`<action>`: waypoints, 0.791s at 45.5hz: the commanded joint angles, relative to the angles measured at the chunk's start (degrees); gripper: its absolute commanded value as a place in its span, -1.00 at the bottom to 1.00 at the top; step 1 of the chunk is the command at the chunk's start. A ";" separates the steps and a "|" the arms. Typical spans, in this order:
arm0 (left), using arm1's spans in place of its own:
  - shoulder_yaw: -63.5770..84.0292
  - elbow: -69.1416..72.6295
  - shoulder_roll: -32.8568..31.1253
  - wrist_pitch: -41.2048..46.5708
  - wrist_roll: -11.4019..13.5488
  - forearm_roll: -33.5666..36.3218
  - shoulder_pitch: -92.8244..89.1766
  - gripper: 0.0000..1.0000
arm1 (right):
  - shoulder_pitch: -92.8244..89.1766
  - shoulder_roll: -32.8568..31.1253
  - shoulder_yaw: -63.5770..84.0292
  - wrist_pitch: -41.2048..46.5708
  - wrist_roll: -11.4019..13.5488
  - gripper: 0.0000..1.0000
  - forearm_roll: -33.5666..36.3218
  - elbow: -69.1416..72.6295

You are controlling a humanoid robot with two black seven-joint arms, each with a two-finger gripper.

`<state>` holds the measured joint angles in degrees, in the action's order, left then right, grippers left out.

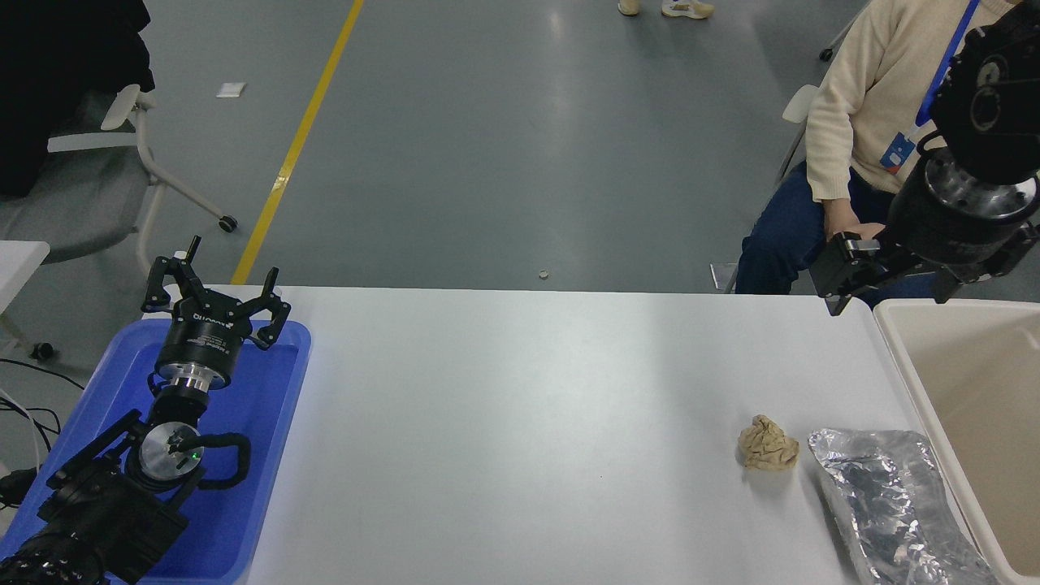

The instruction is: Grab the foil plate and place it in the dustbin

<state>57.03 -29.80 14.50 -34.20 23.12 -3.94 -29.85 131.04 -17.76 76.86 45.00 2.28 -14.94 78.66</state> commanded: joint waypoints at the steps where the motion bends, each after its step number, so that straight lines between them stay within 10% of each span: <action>1: -0.17 0.01 0.00 0.09 -0.01 0.07 -0.03 1.00 | 0.18 -0.87 -0.05 0.00 0.00 1.00 0.00 0.00; 36: -0.08 0.01 0.00 0.10 -0.01 0.07 -0.03 1.00 | 0.71 -1.22 -0.05 0.00 0.00 1.00 0.00 -0.09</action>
<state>57.03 -29.80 14.50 -34.10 23.11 -3.88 -29.86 131.32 -18.93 76.82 45.00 2.29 -14.94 78.61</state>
